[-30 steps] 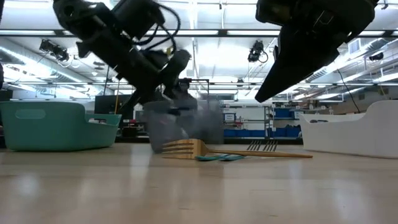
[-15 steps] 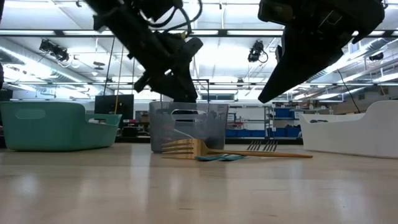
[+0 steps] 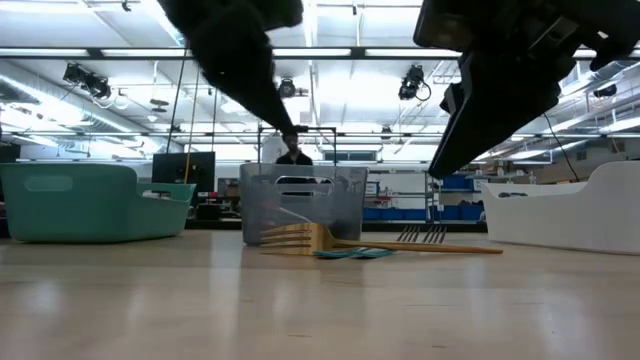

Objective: Sort silverware by color (type)
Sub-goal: Put the gold fork into the white bin

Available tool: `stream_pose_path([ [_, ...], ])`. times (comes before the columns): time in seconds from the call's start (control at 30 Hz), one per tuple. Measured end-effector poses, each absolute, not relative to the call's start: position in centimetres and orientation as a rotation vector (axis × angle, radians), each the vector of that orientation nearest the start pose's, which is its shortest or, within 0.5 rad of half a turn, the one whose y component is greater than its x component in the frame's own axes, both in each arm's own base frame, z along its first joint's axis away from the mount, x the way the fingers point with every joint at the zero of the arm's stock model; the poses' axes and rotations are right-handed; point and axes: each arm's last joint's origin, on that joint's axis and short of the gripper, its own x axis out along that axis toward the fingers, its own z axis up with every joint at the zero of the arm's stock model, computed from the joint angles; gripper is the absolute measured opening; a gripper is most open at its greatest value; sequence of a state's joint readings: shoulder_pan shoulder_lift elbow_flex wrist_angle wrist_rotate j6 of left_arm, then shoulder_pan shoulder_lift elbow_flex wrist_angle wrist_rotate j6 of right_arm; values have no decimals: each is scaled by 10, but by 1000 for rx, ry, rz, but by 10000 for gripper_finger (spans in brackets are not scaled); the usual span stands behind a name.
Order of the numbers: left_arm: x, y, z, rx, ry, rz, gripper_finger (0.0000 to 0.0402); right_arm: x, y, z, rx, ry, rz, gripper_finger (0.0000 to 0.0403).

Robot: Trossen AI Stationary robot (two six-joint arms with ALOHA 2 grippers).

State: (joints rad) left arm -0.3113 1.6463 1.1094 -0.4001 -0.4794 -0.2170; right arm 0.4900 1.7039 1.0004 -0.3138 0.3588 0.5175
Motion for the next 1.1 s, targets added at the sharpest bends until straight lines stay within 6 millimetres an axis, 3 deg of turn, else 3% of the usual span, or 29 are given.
stream_pose_path([
  [0.33,297,-129,210,312,919,224,149,301,137,171,87,953,-88,75],
  [0.53,284,-146,208,381,950,168,149,309,132,158,109,995,-71,71],
  [0.77,267,-155,205,470,1018,174,149,318,124,142,101,1028,-79,70],
  [1.1,245,-159,207,530,1096,193,149,341,117,148,66,984,-58,70],
])
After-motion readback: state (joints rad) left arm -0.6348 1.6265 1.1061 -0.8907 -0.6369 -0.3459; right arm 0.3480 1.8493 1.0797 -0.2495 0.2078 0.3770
